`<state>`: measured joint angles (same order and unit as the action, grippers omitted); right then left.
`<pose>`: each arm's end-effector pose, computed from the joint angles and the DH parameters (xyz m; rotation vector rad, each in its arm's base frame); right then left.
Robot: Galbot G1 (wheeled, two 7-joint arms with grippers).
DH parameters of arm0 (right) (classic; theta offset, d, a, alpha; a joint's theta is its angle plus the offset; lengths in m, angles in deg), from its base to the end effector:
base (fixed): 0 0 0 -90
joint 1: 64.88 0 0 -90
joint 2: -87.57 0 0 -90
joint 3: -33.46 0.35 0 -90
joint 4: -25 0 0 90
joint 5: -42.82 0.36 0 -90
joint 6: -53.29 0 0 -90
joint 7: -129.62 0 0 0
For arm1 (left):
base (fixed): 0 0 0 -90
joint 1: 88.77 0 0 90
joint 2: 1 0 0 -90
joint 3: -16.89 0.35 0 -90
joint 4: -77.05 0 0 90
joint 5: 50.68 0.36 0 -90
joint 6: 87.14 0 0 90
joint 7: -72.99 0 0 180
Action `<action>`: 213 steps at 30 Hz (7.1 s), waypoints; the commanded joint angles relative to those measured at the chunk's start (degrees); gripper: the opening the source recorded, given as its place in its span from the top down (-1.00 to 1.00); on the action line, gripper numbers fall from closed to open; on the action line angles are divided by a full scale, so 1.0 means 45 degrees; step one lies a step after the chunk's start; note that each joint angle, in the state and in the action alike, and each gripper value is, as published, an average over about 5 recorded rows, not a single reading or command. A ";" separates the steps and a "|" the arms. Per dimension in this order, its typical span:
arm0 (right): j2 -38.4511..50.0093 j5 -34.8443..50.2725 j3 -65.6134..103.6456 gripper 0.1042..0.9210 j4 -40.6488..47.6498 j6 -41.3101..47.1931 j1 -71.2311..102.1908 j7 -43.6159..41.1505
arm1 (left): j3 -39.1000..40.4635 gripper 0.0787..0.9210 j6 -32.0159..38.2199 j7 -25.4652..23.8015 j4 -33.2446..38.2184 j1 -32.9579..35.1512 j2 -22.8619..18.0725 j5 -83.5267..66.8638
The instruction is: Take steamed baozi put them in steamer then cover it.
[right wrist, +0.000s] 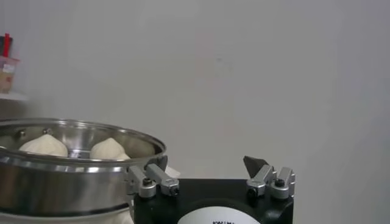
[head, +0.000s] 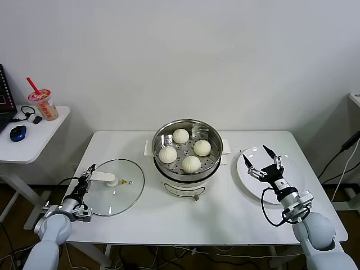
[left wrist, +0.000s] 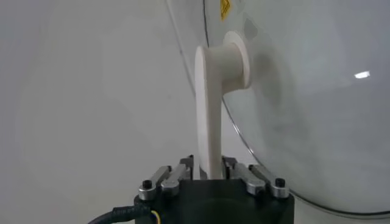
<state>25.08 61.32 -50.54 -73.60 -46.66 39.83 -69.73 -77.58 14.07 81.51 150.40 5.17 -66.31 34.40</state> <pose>0.2801 -0.1698 -0.3273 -0.5122 3.0193 -0.2804 0.3155 0.2137 -0.4232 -0.3099 -1.7999 -2.4357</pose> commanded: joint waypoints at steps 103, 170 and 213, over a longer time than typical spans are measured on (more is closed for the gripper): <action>-0.2928 0.7727 -3.0424 -0.76 1.0966 0.4261 -2.6658 -0.9118 | -0.0523 -0.77 -0.2699 -0.0618 0.9399 0.3110 -0.3352 -1.4951; -0.5008 0.3757 -2.7020 -0.74 1.4847 0.3470 -2.2408 -0.7659 | -0.0459 -0.77 -0.2580 -0.0981 0.9196 0.2915 -0.2642 -1.4932; -0.1386 0.5578 -2.7957 -0.45 0.9611 0.4657 -2.5817 -0.7599 | -0.0087 -0.77 -0.2683 -0.0959 0.9308 0.2783 -0.2709 -1.4525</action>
<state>11.90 84.13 -174.90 -22.84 -26.40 -70.24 -104.00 -78.18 2.05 77.16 192.25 17.69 -78.46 -31.16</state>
